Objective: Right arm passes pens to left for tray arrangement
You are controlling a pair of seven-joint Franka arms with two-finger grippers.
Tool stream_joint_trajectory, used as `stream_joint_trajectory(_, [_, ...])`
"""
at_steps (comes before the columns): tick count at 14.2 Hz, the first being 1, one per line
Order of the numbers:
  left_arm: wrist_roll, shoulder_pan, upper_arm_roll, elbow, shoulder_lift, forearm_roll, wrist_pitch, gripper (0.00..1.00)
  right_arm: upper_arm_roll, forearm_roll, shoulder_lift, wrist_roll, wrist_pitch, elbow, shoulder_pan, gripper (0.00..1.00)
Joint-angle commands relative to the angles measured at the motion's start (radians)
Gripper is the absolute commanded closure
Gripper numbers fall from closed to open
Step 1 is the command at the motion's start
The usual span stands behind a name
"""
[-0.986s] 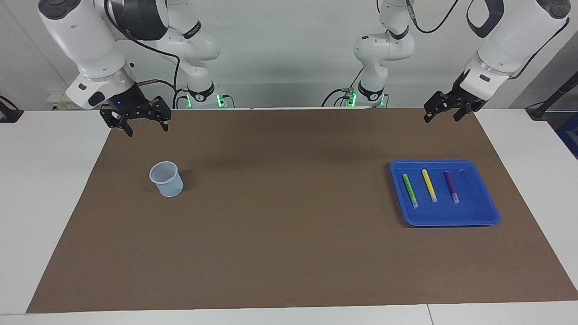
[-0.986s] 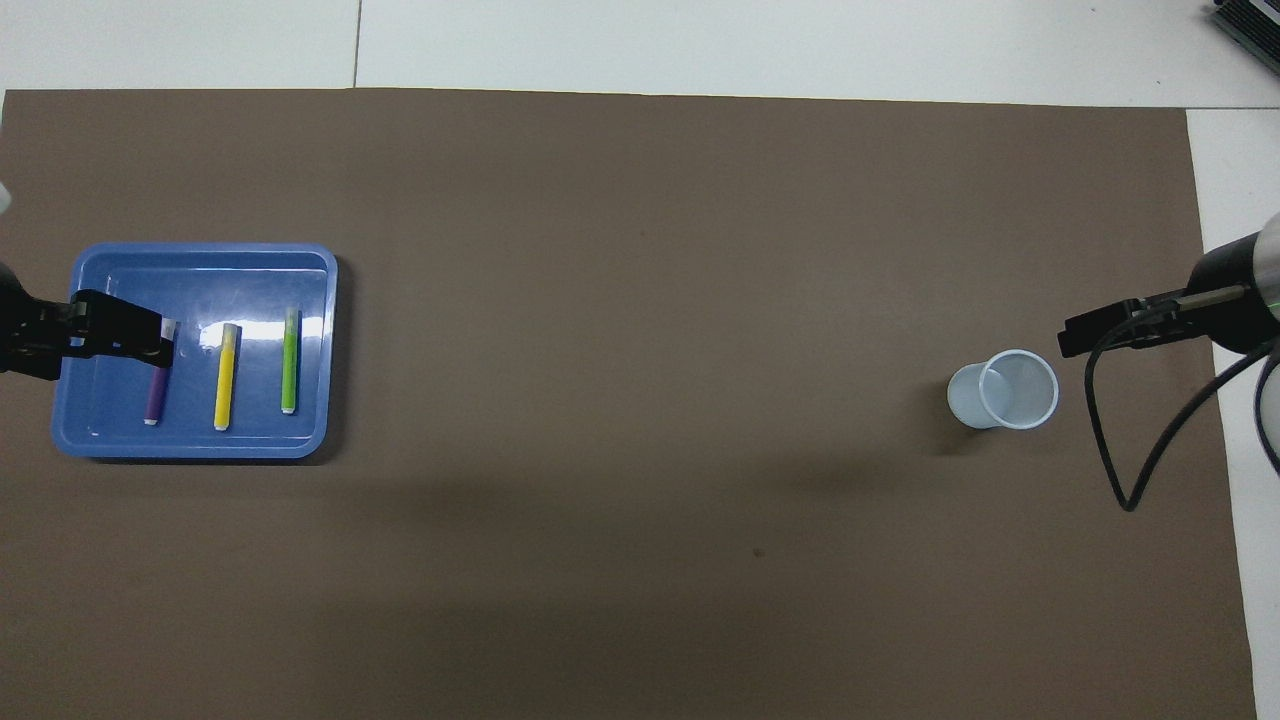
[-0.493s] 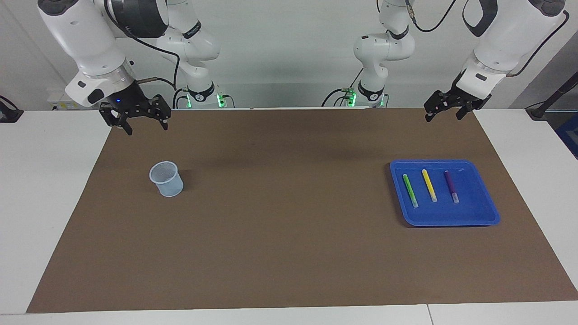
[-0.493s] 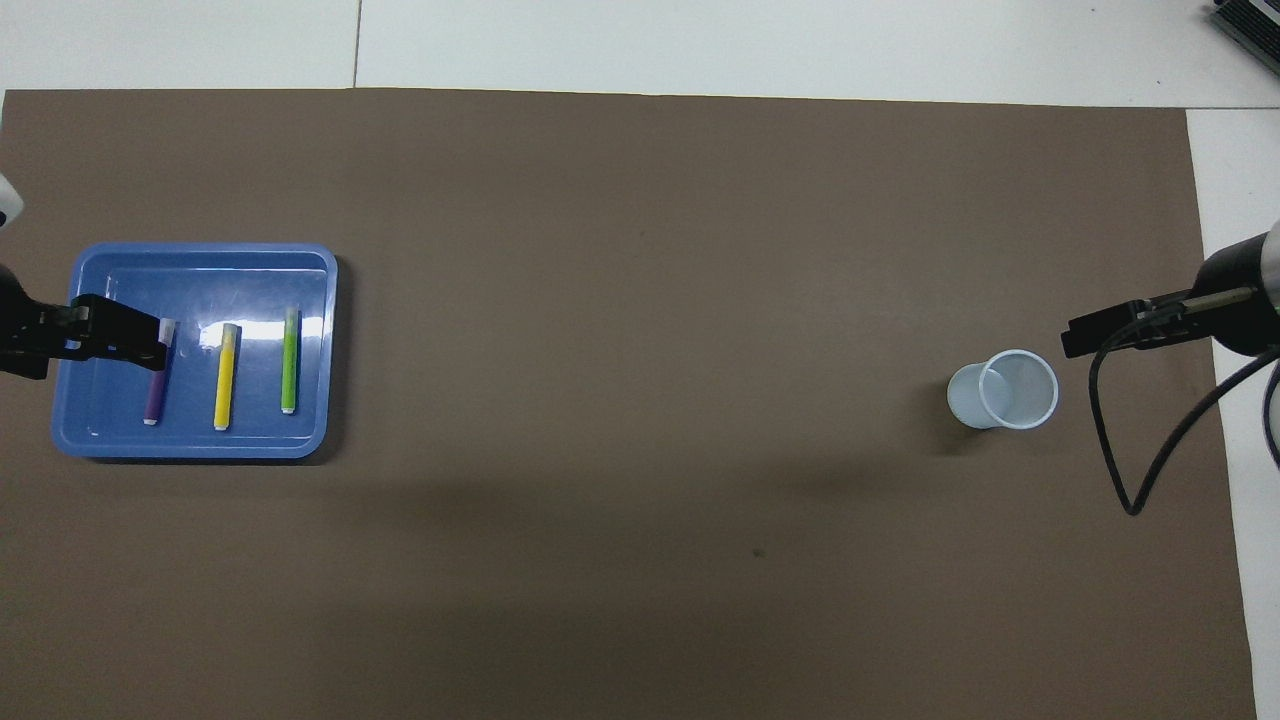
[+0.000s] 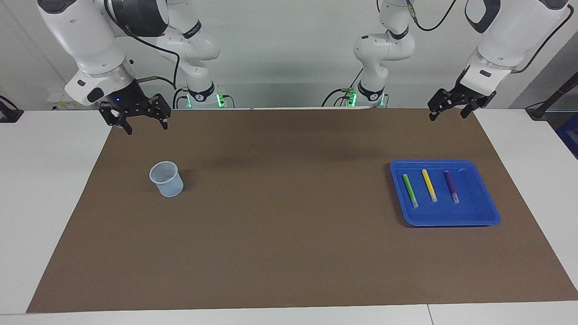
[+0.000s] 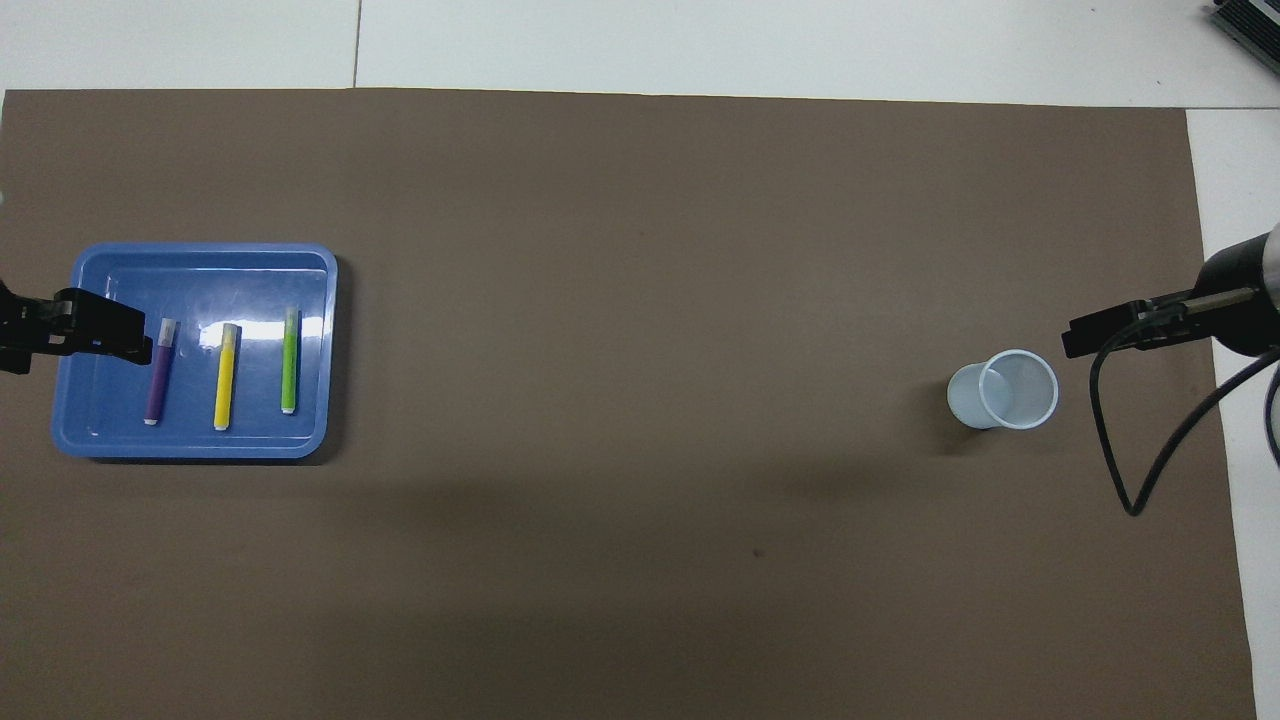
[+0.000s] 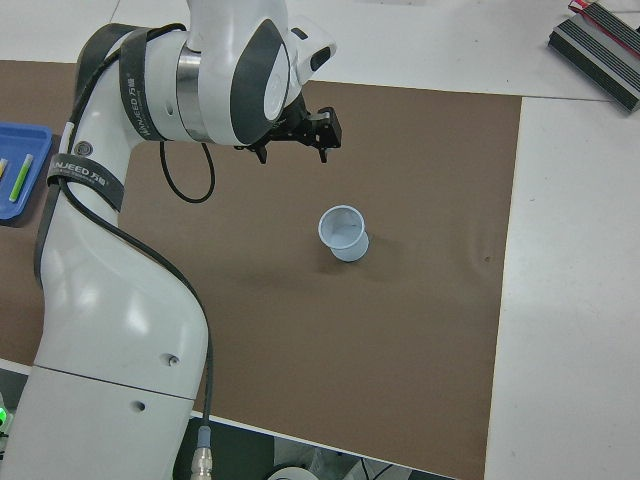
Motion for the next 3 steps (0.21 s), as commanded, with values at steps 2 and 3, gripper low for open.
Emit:
stream_joint_trajectory(2, [0.003, -0.012, 0.010, 0.014, 0.004, 0.010, -0.013, 0.00, -0.003, 0.013, -0.020, -0.015, 0.005, -0.020, 0.000, 0.00])
stream_joint_trajectory(3, [0.002, -0.012, 0.010, 0.014, 0.004, 0.010, -0.013, 0.00, -0.003, 0.013, -0.020, -0.015, 0.005, -0.020, 0.000, 0.00])
